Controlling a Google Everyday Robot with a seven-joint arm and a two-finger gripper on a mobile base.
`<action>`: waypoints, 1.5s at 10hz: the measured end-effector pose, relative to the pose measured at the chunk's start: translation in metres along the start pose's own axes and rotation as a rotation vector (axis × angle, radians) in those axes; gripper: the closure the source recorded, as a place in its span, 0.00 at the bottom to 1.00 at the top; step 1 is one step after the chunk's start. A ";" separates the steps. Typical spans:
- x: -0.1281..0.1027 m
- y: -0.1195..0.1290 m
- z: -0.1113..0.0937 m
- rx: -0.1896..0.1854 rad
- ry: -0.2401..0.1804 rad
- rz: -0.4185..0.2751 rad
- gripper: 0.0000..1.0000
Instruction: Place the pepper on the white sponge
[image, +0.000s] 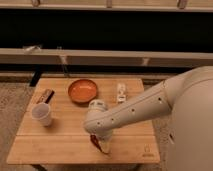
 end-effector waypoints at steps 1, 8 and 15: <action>0.000 0.000 0.000 0.000 0.000 0.000 0.20; 0.000 0.000 0.000 0.000 0.000 0.000 0.20; 0.018 -0.011 -0.001 -0.030 -0.038 0.000 0.20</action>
